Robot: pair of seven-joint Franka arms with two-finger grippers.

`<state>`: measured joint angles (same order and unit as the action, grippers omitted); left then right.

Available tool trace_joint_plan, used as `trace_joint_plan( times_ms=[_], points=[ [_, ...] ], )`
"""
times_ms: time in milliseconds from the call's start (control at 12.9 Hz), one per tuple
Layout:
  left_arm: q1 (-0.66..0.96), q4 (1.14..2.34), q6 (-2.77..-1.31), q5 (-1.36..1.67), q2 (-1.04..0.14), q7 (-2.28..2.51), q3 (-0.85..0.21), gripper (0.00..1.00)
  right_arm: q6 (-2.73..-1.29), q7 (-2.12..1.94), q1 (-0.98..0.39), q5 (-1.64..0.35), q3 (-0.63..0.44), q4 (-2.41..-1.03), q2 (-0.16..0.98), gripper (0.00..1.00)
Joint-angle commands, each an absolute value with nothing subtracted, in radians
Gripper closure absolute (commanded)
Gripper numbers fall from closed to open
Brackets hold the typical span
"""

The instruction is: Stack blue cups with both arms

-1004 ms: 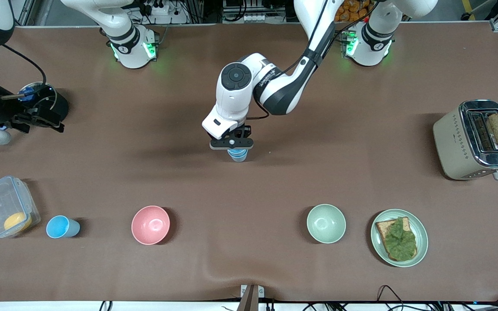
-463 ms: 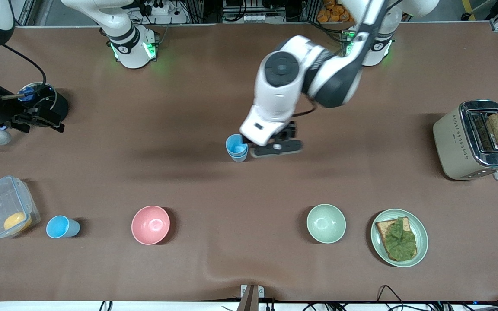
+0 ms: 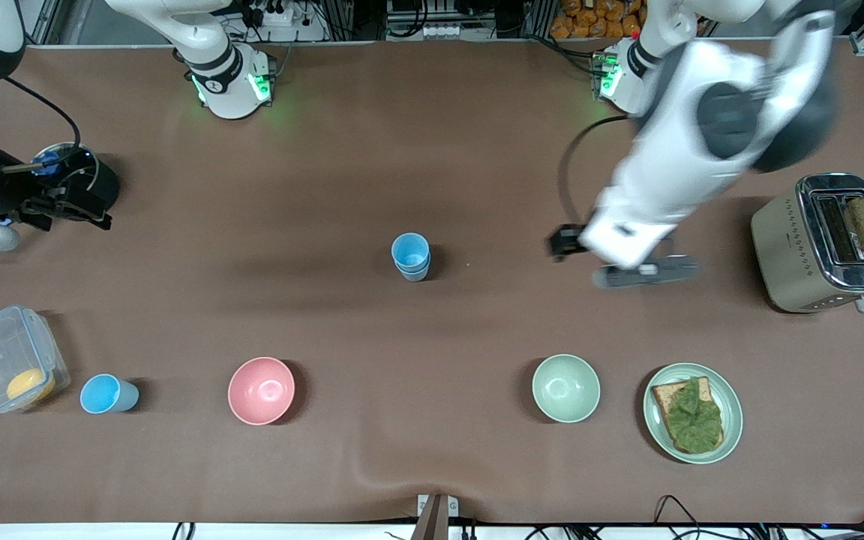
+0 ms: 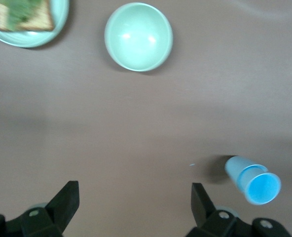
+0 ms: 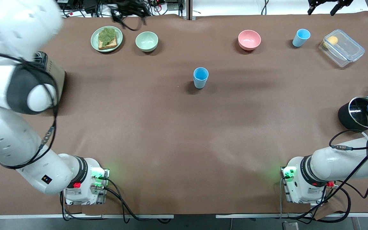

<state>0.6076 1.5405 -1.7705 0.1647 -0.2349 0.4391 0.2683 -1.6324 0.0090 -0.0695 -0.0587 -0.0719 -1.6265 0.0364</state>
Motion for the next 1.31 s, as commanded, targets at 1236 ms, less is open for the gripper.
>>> trace_joint_plan(
  times_ms=[1236],
  points=[
    [0.152, 1.736, -1.572, -0.008, 0.103, 0.110, 0.046, 0.00, -1.623, -0.005, -0.057, -0.072, -0.064, -1.631, 0.021, 0.00]
  ],
)
